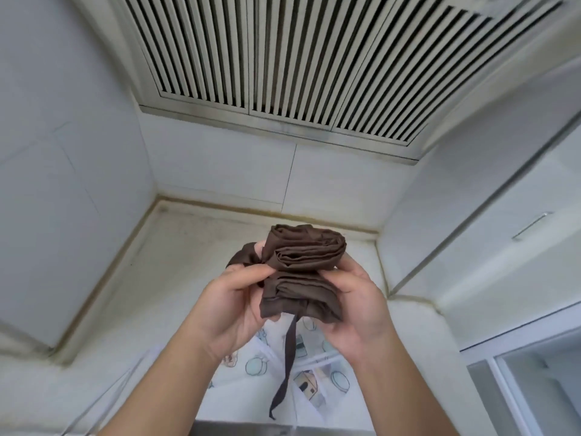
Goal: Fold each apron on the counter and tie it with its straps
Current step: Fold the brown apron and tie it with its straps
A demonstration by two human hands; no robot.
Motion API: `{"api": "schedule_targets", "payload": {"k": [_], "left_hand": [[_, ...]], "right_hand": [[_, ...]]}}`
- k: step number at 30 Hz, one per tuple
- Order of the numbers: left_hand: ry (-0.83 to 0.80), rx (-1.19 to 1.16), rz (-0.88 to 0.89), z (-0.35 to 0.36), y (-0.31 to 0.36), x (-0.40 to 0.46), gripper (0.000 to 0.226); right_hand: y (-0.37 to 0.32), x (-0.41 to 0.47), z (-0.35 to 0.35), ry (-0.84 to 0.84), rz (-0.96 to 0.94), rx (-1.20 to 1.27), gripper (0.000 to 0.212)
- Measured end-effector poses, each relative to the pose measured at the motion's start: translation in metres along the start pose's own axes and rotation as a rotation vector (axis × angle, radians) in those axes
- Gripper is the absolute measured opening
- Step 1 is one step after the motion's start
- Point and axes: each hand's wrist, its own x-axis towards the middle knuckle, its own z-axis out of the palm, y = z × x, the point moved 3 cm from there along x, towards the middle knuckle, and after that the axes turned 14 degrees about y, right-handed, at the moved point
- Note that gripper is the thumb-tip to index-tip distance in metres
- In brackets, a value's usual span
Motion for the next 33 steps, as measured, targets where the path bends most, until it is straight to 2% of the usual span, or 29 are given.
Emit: {"api": "schedule_targets", "payload": {"k": [2,4,5,7,8,11,14,15,17,18,19,22,24,25,26,28,30,33], "left_hand": [[-0.017,-0.005,-0.012,-0.006,-0.011,-0.005,0.066],[-0.032,0.003,0.010,-0.012,-0.025,-0.015,0.028],[-0.025,0.001,0.008,-0.016,-0.034,-0.021,0.025],[0.025,-0.040,-0.046,-0.019,-0.054,-0.036,0.043],[0.041,-0.083,-0.067,-0.018,-0.062,-0.044,0.045],[0.057,-0.128,-0.075,-0.020,-0.089,-0.069,0.043],[0.078,-0.117,-0.161,-0.025,-0.108,-0.093,0.040],[0.117,-0.026,-0.218,-0.030,-0.113,-0.101,0.042],[0.187,0.357,-0.281,-0.032,-0.117,-0.121,0.045],[0.196,0.498,-0.251,-0.032,-0.113,-0.126,0.041],[0.208,0.544,-0.163,-0.024,-0.107,-0.131,0.032],[0.392,0.505,0.250,0.004,-0.082,-0.135,0.015],[0.457,0.741,0.518,0.026,-0.071,-0.134,0.011],[0.414,0.880,0.566,0.040,-0.072,-0.132,0.009],[0.350,0.993,0.532,0.050,-0.076,-0.129,0.010],[0.205,1.036,0.340,0.058,-0.086,-0.124,0.023],[0.090,0.931,0.195,0.061,-0.097,-0.126,0.031],[0.052,0.798,0.120,0.054,-0.103,-0.127,0.032]], "right_hand": [[0.011,-0.004,-0.011,0.037,0.026,0.031,0.037],[0.025,-0.009,-0.026,0.064,0.056,0.040,0.039],[0.033,-0.011,-0.035,0.070,0.073,0.026,0.039],[0.046,-0.020,-0.052,0.096,0.097,-0.035,0.036],[0.047,-0.025,-0.058,0.122,0.092,-0.067,0.033],[0.043,-0.043,-0.079,0.146,0.109,-0.120,0.026],[0.028,-0.060,-0.095,0.138,0.097,-0.132,0.033],[0.024,-0.065,-0.100,0.137,0.072,-0.143,0.030],[0.012,-0.074,-0.109,0.133,-0.002,-0.200,0.025],[0.009,-0.076,-0.111,0.126,-0.031,-0.240,0.025],[0.004,-0.080,-0.116,0.117,-0.058,-0.276,0.027],[-0.002,-0.091,-0.124,0.043,-0.144,-0.384,0.046],[-0.002,-0.100,-0.123,-0.017,-0.181,-0.427,0.042],[-0.002,-0.104,-0.122,-0.051,-0.190,-0.438,0.037],[-0.003,-0.109,-0.120,-0.081,-0.199,-0.446,0.034],[-0.002,-0.113,-0.120,-0.117,-0.217,-0.475,0.041],[-0.005,-0.119,-0.123,-0.121,-0.242,-0.505,0.059],[-0.009,-0.122,-0.125,-0.114,-0.287,-0.551,0.063]]}}
